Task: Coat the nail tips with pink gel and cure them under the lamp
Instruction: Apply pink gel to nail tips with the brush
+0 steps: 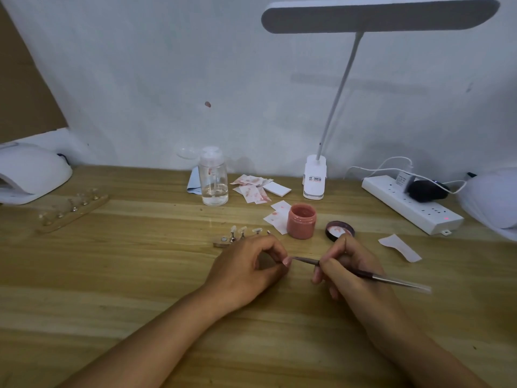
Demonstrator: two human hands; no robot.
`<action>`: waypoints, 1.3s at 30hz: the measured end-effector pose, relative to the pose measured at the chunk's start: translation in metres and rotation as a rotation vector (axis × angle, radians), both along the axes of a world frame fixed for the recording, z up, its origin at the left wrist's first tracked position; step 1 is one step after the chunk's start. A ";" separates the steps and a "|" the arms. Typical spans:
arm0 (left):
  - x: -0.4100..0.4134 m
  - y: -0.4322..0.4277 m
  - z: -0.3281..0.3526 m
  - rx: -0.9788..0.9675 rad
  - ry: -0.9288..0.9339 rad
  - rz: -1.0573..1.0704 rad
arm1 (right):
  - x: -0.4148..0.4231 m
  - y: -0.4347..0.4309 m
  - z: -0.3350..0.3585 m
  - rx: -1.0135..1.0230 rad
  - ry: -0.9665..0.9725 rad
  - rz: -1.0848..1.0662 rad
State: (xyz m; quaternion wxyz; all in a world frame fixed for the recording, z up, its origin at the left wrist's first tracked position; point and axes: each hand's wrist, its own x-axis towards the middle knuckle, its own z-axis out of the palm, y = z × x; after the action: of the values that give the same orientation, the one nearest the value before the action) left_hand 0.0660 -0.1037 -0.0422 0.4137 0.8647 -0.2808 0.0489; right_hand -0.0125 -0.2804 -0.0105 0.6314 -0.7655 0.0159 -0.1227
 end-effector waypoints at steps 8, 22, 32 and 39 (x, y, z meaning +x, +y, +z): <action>0.000 0.000 0.000 -0.004 0.022 -0.001 | 0.001 0.000 -0.001 -0.008 -0.020 0.007; 0.000 0.000 0.001 -0.023 0.029 -0.016 | -0.001 0.001 0.001 -0.013 -0.006 0.021; 0.000 0.000 0.001 -0.033 0.017 -0.021 | 0.000 0.000 0.000 -0.030 -0.009 0.021; 0.000 0.001 0.001 -0.018 -0.003 -0.027 | 0.000 -0.001 0.000 -0.030 -0.008 0.025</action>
State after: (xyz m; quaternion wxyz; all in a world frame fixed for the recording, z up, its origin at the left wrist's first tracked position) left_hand 0.0661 -0.1030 -0.0413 0.4214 0.8571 -0.2926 0.0473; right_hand -0.0126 -0.2817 -0.0107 0.6214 -0.7746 0.0020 -0.1179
